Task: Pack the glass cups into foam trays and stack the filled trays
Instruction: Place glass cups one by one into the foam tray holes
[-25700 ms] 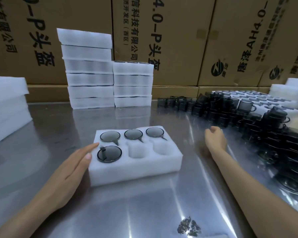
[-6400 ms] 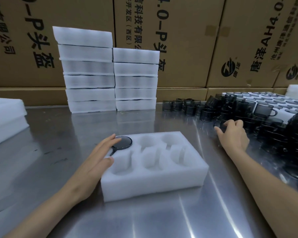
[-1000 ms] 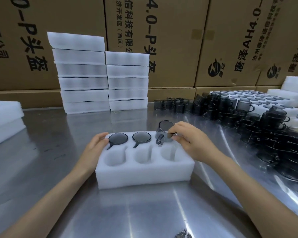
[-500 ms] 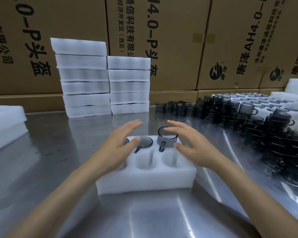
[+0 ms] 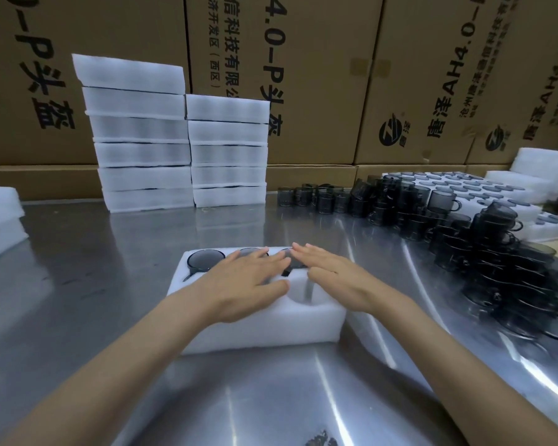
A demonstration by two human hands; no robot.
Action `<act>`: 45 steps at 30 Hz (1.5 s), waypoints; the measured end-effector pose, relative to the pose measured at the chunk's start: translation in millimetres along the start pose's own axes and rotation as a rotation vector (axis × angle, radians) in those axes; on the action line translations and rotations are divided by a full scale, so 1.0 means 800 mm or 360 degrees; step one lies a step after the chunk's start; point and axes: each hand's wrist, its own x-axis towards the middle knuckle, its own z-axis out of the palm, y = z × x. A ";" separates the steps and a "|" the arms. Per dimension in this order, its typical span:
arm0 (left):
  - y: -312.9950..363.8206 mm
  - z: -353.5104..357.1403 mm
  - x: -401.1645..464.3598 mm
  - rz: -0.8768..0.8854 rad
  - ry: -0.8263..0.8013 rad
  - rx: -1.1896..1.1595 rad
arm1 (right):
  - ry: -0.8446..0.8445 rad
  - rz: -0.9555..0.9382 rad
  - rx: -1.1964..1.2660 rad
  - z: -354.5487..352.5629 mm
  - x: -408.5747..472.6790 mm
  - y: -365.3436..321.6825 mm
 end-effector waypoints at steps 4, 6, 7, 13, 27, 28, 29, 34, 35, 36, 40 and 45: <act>0.001 0.008 -0.003 -0.0042 0.0002 0.0041 | 0.0113 -0.0049 0.0184 0.009 -0.002 -0.001; 0.006 0.011 -0.007 -0.0056 0.0162 0.0072 | 0.0342 0.0010 0.0272 0.013 -0.002 -0.002; 0.010 0.011 -0.011 -0.0029 0.0328 0.0077 | 0.0506 0.0095 0.0165 0.012 -0.002 0.001; 0.020 0.021 -0.068 0.0326 0.0846 0.0320 | 0.0693 0.1302 -0.0746 -0.030 -0.021 0.061; -0.011 0.020 -0.093 0.0199 0.1015 0.0235 | 0.0636 0.1384 -0.0735 -0.043 -0.033 0.071; -0.011 0.020 -0.093 0.0184 0.1037 0.0218 | 0.0624 0.1260 -0.0751 -0.038 -0.029 0.063; -0.010 0.021 -0.094 0.0179 0.1055 0.0206 | 0.0622 0.1122 -0.0744 -0.032 -0.025 0.056; -0.012 0.021 -0.096 0.0184 0.1200 0.0134 | 0.0734 0.0556 -0.0565 -0.003 -0.010 0.032; -0.014 0.020 -0.097 0.0165 0.1228 0.0102 | 0.0757 0.0527 -0.0584 0.002 -0.008 0.030; -0.016 0.020 -0.098 0.0142 0.1257 0.0069 | 0.0783 0.0515 -0.0611 0.006 -0.005 0.029; -0.030 0.019 -0.104 0.0008 0.1356 -0.0098 | 0.0816 0.0506 -0.0577 0.014 0.001 0.027; -0.046 0.021 -0.112 -0.0217 0.1472 -0.0642 | 0.1335 0.0194 -0.0262 -0.005 -0.011 -0.002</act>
